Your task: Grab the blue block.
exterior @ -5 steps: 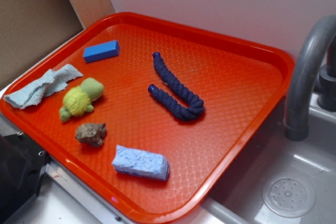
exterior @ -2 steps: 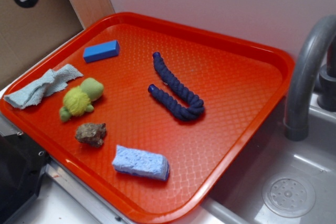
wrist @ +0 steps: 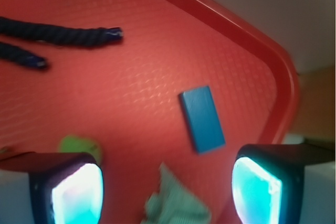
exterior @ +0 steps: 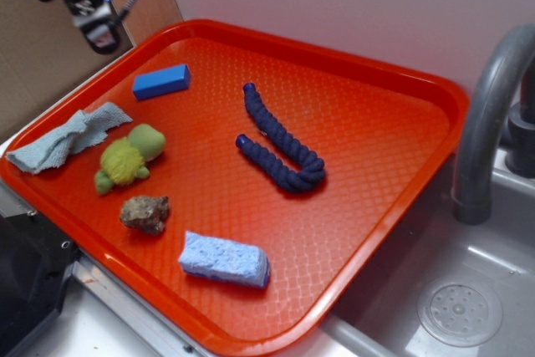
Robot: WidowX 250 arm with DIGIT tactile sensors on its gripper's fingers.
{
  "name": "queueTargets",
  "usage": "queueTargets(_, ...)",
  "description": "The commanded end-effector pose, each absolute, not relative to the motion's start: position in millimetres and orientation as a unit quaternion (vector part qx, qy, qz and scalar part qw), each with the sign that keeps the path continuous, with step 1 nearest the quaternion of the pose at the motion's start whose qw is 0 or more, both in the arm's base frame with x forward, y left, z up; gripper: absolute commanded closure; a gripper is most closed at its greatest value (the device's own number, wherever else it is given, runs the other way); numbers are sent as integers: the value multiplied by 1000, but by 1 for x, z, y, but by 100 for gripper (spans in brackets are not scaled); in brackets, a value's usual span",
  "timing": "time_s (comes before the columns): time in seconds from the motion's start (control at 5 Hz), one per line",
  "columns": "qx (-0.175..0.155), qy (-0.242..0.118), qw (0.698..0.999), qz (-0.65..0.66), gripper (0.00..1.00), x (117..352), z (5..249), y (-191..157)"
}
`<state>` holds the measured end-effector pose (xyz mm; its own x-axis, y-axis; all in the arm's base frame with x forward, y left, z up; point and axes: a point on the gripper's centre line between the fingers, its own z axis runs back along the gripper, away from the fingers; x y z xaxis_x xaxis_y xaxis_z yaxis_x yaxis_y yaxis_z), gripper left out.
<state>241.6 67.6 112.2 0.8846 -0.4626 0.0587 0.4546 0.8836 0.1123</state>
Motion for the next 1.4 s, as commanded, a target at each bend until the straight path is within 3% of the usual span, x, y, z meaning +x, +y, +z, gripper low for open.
queueTargets(0.0, 67, -28, 974, -216, 0, 267, 61, 102)
queueTargets(0.4, 75, -19, 972, -222, 0, 272, 38, 112)
queueTargets(0.6, 49, -46, 975, -211, 0, 280, 22, 106)
queueTargets(0.8, 30, -27, 974, -224, 0, 283, 7, 100)
queueTargets(1.0, 16, -63, 978, -197, 100, 277, 18, 101)
queueTargets(1.2, 22, -73, 987, -140, 100, 273, 36, 97)
